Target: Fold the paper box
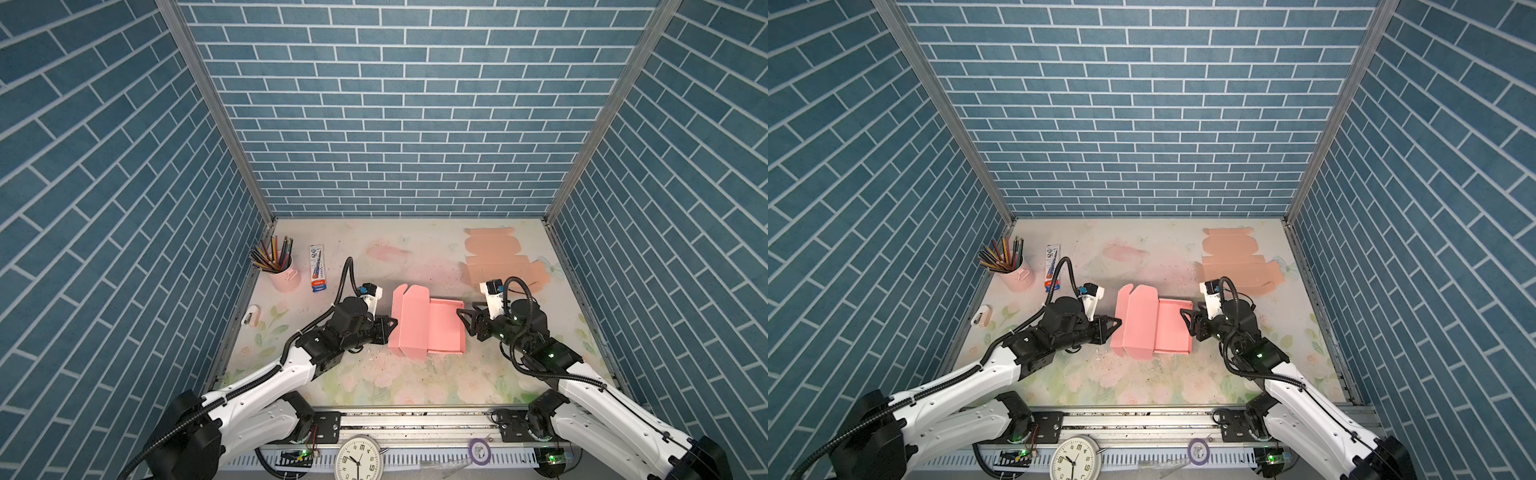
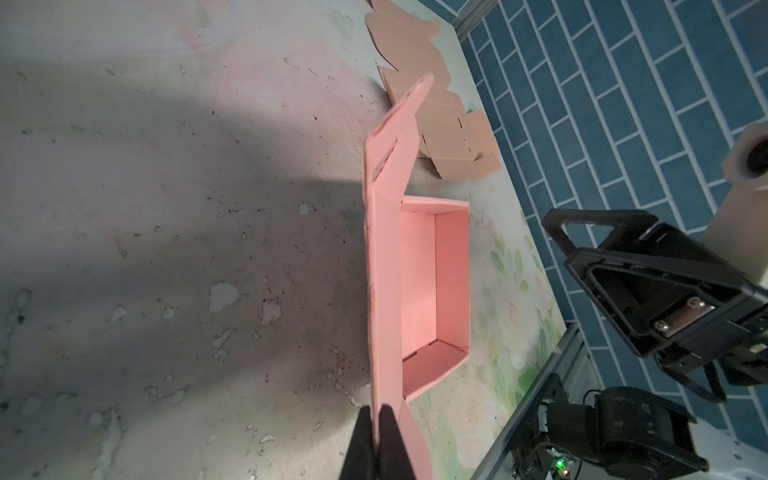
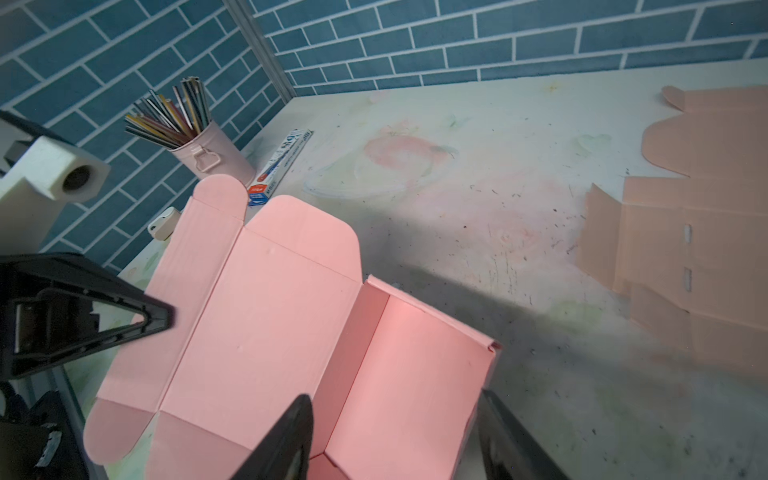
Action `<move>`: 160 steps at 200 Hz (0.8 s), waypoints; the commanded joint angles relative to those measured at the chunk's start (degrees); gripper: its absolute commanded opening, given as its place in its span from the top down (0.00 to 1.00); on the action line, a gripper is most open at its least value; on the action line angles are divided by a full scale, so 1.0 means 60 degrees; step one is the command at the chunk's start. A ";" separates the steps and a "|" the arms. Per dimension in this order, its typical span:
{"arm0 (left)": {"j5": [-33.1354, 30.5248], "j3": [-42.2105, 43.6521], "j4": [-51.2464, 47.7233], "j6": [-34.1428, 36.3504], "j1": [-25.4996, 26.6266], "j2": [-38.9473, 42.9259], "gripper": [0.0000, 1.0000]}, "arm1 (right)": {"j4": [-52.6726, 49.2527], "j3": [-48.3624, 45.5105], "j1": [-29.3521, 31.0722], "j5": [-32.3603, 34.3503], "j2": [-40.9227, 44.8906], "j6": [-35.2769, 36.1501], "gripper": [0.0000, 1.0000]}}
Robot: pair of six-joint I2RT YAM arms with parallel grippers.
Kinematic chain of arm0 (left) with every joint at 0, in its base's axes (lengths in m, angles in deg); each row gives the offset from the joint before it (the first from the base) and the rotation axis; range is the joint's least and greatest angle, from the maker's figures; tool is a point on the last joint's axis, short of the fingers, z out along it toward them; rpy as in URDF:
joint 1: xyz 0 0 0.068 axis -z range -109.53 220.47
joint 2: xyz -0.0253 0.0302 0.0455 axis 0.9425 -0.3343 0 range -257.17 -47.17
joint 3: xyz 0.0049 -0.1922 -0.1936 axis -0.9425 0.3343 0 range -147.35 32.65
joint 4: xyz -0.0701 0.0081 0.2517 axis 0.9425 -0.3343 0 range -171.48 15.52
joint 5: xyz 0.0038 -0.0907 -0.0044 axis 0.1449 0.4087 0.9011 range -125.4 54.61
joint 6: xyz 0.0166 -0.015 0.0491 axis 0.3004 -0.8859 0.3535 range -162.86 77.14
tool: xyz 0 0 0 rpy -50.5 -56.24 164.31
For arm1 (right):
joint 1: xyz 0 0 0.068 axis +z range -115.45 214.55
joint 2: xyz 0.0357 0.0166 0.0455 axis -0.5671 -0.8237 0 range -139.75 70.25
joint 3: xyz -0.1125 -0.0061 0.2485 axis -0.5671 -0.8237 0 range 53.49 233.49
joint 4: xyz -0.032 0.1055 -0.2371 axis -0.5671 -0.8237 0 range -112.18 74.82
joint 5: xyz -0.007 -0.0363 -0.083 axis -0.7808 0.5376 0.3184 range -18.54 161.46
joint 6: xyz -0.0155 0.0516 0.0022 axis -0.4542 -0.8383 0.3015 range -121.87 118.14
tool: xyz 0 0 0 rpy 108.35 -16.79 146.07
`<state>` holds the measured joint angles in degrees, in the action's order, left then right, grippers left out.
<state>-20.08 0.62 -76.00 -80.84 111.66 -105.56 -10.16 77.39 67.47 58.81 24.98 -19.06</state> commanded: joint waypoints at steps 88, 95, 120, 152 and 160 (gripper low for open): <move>0.0322 -0.3912 -0.5030 0.4222 -0.0196 -0.0800 1.00 | 0.3428 0.1272 -0.0025 -0.3249 -0.2033 0.3469 0.30; 0.0306 -0.4107 -0.5266 0.4404 -0.0201 -0.0863 1.00 | 0.3341 0.1410 -0.0045 -0.3426 -0.2267 0.3637 0.30; 0.0263 -0.4684 -0.5894 0.4930 -0.0200 -0.1006 1.00 | 0.3198 0.1831 -0.0075 -0.3872 -0.2929 0.4005 0.29; 0.0255 -0.4922 -0.6366 0.5647 -0.0201 -0.1146 1.00 | 0.3026 0.2237 -0.0086 -0.4050 -0.3585 0.4332 0.29; 0.0322 -0.4994 -0.6426 0.5752 -0.0200 -0.1152 1.00 | 0.2921 0.2352 -0.0087 -0.4086 -0.3755 0.4436 0.29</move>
<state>-18.38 -27.40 -109.81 -51.86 110.72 -111.85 7.10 88.63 67.21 37.42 4.85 1.84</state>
